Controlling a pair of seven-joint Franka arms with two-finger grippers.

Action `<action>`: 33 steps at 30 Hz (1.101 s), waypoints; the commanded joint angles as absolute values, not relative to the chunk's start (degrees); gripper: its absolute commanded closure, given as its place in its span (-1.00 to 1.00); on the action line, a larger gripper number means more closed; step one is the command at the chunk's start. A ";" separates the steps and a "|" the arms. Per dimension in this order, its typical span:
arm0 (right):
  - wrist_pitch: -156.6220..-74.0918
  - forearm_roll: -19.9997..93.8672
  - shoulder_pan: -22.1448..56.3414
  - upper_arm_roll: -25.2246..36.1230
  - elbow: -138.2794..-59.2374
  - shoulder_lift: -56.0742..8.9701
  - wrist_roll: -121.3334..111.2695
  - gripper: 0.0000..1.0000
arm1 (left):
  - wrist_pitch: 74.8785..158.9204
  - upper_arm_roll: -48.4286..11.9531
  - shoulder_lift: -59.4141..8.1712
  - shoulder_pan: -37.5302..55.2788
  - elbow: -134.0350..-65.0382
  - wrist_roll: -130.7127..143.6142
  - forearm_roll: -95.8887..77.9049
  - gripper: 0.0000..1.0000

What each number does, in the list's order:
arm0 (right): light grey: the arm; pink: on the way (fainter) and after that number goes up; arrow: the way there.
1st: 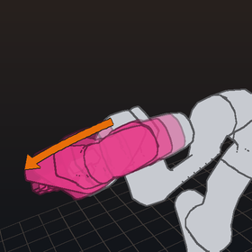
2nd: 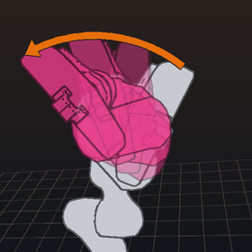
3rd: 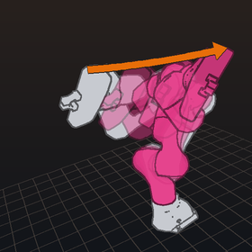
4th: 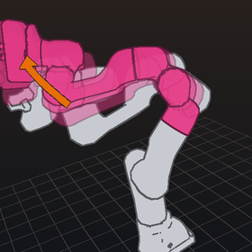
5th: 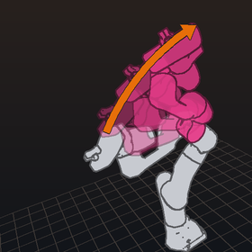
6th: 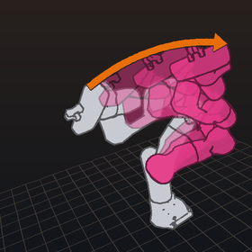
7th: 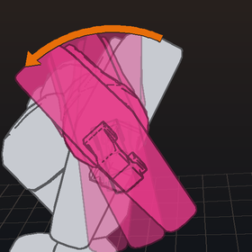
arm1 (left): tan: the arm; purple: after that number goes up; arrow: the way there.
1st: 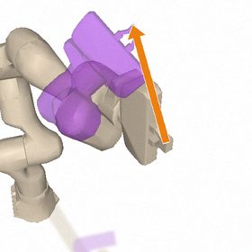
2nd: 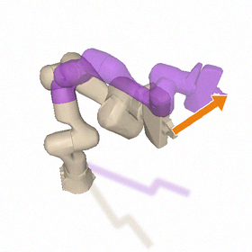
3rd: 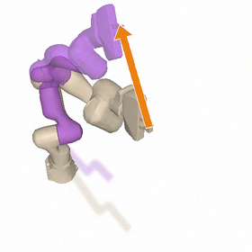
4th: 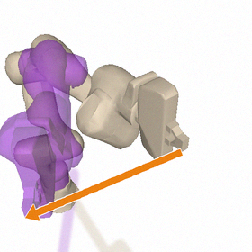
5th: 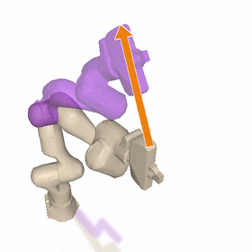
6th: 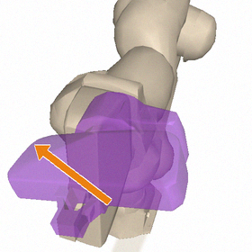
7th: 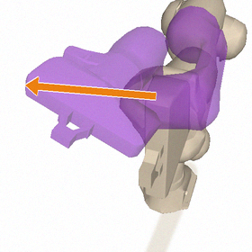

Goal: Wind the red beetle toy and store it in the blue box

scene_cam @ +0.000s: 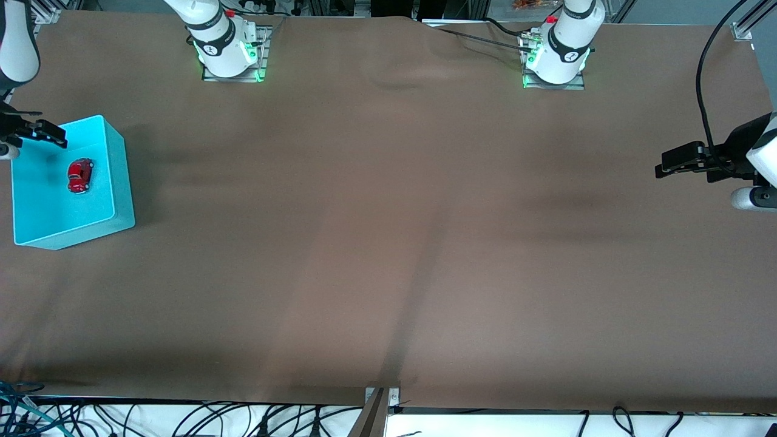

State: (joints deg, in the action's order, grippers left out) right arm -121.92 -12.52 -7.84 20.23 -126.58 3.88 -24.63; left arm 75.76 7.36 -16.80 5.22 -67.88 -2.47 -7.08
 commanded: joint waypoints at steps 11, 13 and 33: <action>-113.04 -7.74 -7.38 19.86 -125.51 13.53 -22.24 -1.00 | 74.88 7.38 -16.44 5.45 -67.32 -3.08 -6.68 -1.00; -110.06 -7.21 -6.60 19.60 -123.58 13.80 -20.40 -1.00 | 74.88 7.38 -16.44 5.45 -67.32 -3.08 -6.68 -1.00; -92.73 -1.94 -4.92 7.21 -106.01 8.36 -1.24 -1.00 | 74.88 7.38 -16.44 5.45 -67.32 -3.08 -6.68 -1.00</action>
